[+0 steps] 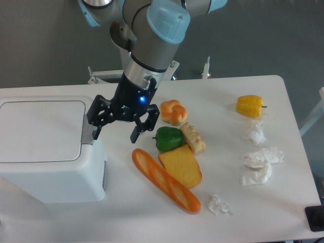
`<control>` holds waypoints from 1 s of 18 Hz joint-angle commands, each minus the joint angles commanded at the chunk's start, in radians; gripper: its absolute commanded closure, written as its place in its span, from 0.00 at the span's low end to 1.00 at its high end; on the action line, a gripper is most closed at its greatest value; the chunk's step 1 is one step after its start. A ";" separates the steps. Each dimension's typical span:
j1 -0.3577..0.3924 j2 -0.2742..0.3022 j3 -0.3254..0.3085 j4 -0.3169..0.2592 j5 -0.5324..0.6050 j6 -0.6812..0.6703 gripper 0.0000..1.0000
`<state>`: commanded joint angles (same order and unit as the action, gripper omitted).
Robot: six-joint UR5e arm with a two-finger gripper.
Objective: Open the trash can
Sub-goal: 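Press down on the bin's grey button with the gripper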
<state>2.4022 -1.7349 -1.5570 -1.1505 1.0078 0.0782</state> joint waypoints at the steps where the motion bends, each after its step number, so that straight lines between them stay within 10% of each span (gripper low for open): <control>1: 0.000 0.000 0.000 0.000 0.000 0.000 0.00; 18: 0.000 0.002 -0.011 0.002 0.000 0.002 0.00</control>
<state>2.4022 -1.7334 -1.5677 -1.1490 1.0078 0.0798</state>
